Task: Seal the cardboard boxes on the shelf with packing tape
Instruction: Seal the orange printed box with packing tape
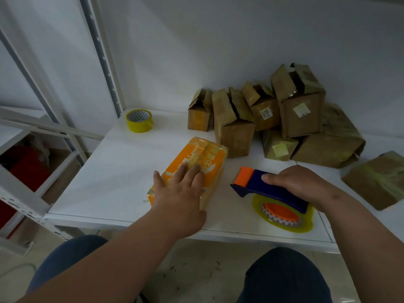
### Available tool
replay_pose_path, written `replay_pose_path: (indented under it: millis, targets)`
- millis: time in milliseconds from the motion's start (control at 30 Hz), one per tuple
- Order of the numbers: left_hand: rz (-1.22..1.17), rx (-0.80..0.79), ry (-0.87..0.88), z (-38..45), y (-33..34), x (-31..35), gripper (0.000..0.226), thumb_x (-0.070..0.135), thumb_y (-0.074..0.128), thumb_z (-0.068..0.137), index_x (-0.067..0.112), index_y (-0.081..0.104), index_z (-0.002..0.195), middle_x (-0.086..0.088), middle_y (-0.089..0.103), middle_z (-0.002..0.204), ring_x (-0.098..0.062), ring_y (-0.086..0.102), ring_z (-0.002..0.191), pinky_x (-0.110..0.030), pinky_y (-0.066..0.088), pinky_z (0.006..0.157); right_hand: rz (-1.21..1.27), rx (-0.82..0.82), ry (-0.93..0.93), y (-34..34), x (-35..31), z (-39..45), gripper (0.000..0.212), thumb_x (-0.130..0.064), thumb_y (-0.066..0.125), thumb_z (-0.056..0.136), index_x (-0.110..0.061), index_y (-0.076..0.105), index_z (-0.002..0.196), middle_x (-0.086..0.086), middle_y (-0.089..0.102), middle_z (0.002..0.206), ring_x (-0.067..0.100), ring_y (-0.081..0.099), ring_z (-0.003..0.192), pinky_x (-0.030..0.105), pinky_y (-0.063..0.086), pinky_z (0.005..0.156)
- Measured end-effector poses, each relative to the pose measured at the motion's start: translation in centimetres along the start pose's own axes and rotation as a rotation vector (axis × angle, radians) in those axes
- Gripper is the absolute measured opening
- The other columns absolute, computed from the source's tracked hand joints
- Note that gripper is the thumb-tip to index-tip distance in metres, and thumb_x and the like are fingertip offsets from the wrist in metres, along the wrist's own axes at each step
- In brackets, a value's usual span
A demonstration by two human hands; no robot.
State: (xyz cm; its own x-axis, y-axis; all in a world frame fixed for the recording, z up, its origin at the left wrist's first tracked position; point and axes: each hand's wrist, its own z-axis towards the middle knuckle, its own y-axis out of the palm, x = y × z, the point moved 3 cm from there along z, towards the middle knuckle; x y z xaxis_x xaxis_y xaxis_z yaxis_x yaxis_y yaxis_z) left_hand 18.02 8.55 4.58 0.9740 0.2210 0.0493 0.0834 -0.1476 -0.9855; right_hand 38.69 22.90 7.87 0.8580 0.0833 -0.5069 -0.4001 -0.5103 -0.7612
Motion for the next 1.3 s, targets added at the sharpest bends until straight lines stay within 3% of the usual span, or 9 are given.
replay_pose_path:
  millis: [200, 333, 467, 600, 667, 733, 867, 1200, 1300]
  targets:
    - [0.082, 0.015, -0.022, -0.3, 0.1, 1.5, 0.086, 0.048, 0.055, 0.087, 0.027, 0.002, 0.151, 0.007, -0.009, 0.162, -0.027, -0.013, 0.149, -0.069, 0.011, 0.109, 0.093, 0.076, -0.084, 0.8, 0.9, -1.7, 0.046, -0.052, 0.061, 0.086, -0.007, 0.067, 0.077, 0.011, 0.071, 0.076, 0.026, 0.068, 0.070, 0.031, 0.047, 0.063]
    - [-0.038, -0.007, -0.079, -1.0, -0.3, 0.6, 0.097, 0.070, 0.052, 0.077, 0.033, 0.001, 0.152, 0.014, -0.008, 0.162, -0.023, -0.005, 0.150, -0.059, 0.021, 0.110, 0.127, 0.155, -0.219, -0.2, 0.9, -2.8, 0.048, -0.052, 0.060, 0.086, -0.006, 0.068, 0.077, 0.011, 0.068, 0.070, 0.026, 0.064, 0.064, 0.030, 0.042, 0.059]
    - [-0.237, -0.077, -0.131, -1.4, -1.5, -0.1, 0.094, 0.080, 0.044, 0.077, 0.043, 0.001, 0.152, 0.016, -0.010, 0.162, -0.021, -0.005, 0.150, -0.057, 0.012, 0.112, 0.085, 0.196, -0.357, -1.1, -0.3, -4.2, 0.054, -0.064, 0.056, 0.073, -0.011, 0.065, 0.074, 0.005, 0.064, 0.065, 0.012, 0.060, 0.056, 0.024, 0.038, 0.055]
    - [-0.832, 0.214, -0.271, -1.5, -4.4, -1.0, 0.044, 0.056, 0.048, 0.093, 0.042, 0.048, 0.135, 0.013, 0.041, 0.147, -0.017, 0.039, 0.133, -0.045, 0.031, 0.108, 0.111, 0.192, -0.477, -1.6, -1.8, -5.4, 0.052, -0.061, 0.054, 0.071, -0.010, 0.065, 0.078, 0.010, 0.064, 0.069, 0.021, 0.059, 0.061, 0.027, 0.038, 0.056]
    - [-1.330, 0.128, -0.292, -1.5, -4.9, -1.1, 0.029, 0.048, 0.053, 0.095, 0.033, 0.061, 0.118, 0.013, 0.060, 0.120, -0.013, 0.052, 0.115, -0.037, 0.039, 0.097, 0.152, 0.189, -0.526, -1.7, -2.4, -5.9, 0.051, -0.065, 0.056, 0.069, -0.014, 0.065, 0.076, 0.010, 0.064, 0.070, 0.021, 0.059, 0.060, 0.023, 0.038, 0.055]
    - [-1.516, 0.007, -0.234, -1.6, -5.1, -0.8, 0.031, 0.047, 0.056, 0.092, 0.026, 0.067, 0.112, 0.008, 0.070, 0.108, -0.013, 0.062, 0.108, -0.037, 0.043, 0.099, 0.164, 0.183, -0.550, -1.6, -3.0, -6.3, 0.041, -0.060, 0.058, 0.071, -0.020, 0.066, 0.075, 0.002, 0.065, 0.070, 0.012, 0.058, 0.055, 0.016, 0.038, 0.051]
    - [-1.708, -0.201, -0.124, -2.0, -4.9, -0.1, 0.056, 0.059, 0.062, 0.068, 0.020, 0.070, 0.107, 0.001, 0.073, 0.102, -0.015, 0.067, 0.095, -0.034, 0.046, 0.089, 0.177, 0.146, -0.581, -1.1, -3.8, -6.8, 0.038, -0.059, 0.058, 0.072, -0.022, 0.067, 0.078, -0.008, 0.066, 0.068, 0.002, 0.059, 0.055, 0.010, 0.042, 0.052]
    - [-2.027, -0.374, -0.096, -2.4, -3.8, 0.3, 0.015, 0.026, 0.069, 0.073, 0.019, 0.067, 0.086, -0.002, 0.068, 0.084, -0.015, 0.064, 0.075, -0.032, 0.046, 0.074, 0.342, 0.050, -0.584, 0.2, -3.8, -6.9, 0.067, -0.090, 0.056, 0.049, -0.034, 0.070, 0.084, 0.001, 0.071, 0.076, 0.008, 0.064, 0.060, 0.014, 0.046, 0.053]
    - [-2.025, -0.366, -0.102, -2.3, -3.5, 0.2, 0.006, 0.023, 0.066, 0.075, 0.018, 0.069, 0.078, -0.003, 0.068, 0.080, -0.015, 0.063, 0.073, -0.032, 0.046, 0.072, 0.331, 0.040, -0.576, 0.4, -3.9, -6.9, 0.054, -0.077, 0.060, 0.055, -0.031, 0.070, 0.081, -0.001, 0.071, 0.075, 0.007, 0.064, 0.060, 0.013, 0.046, 0.054]
